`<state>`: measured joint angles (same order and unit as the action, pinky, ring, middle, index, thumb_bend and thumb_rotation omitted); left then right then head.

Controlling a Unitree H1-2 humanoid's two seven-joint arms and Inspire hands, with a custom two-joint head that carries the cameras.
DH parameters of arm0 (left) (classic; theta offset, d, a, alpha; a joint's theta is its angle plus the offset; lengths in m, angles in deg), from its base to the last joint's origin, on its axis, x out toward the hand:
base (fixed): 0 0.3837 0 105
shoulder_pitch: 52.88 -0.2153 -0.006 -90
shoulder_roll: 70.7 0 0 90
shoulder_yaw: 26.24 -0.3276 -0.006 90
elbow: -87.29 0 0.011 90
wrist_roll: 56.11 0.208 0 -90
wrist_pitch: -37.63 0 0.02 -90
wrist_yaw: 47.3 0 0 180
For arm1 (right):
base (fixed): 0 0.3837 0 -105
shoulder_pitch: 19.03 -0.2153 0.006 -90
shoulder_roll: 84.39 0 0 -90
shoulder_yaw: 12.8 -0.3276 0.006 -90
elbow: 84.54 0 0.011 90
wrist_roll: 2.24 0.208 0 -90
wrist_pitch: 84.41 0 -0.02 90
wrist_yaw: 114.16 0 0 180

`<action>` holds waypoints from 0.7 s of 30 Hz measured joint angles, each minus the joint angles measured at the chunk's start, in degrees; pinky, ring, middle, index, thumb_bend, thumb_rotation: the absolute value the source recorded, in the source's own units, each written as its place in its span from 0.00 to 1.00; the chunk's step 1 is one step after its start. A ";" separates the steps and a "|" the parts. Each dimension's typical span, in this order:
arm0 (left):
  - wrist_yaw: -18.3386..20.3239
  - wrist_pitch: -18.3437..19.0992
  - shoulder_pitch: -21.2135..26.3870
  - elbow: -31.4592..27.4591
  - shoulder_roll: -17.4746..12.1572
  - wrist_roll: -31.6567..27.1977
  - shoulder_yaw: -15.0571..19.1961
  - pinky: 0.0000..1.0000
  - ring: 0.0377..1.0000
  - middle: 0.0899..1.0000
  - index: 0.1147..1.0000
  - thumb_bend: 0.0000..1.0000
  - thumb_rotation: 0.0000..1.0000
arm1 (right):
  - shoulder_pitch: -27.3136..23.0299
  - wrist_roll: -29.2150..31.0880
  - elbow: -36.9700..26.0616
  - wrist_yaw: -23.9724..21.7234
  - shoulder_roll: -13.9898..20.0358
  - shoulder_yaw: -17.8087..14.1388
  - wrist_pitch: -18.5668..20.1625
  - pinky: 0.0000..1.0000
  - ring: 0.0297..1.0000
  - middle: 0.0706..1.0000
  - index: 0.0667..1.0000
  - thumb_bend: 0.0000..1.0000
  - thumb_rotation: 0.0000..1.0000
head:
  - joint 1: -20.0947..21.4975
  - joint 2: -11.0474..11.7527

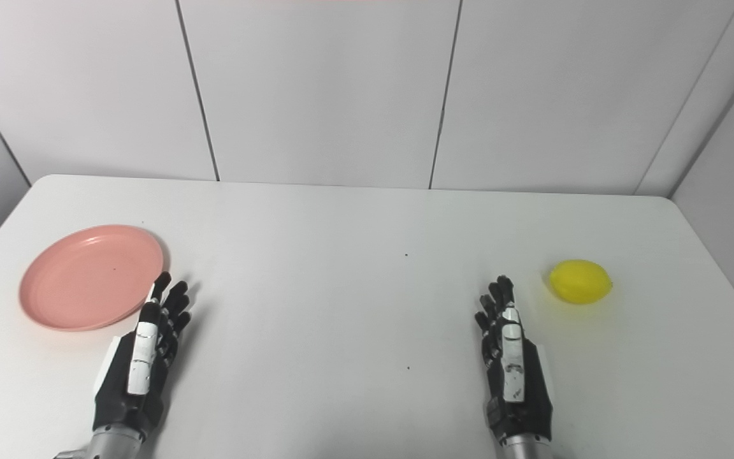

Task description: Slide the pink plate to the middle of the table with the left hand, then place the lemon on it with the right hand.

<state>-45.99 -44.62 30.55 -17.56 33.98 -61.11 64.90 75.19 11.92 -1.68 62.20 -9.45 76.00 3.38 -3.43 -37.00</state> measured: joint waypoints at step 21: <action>-3.78 -7.76 0.41 5.28 0.85 3.22 -3.68 1.00 0.99 0.96 0.99 0.84 0.88 | -2.00 3.39 3.22 -4.74 3.44 -2.65 -0.58 1.00 1.00 1.00 1.00 0.70 0.98 | -10.99 5.63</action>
<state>-49.77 -52.38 30.95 -12.28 34.83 -57.89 61.22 73.20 15.31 1.53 57.46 -6.02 73.35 2.80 -14.41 -31.38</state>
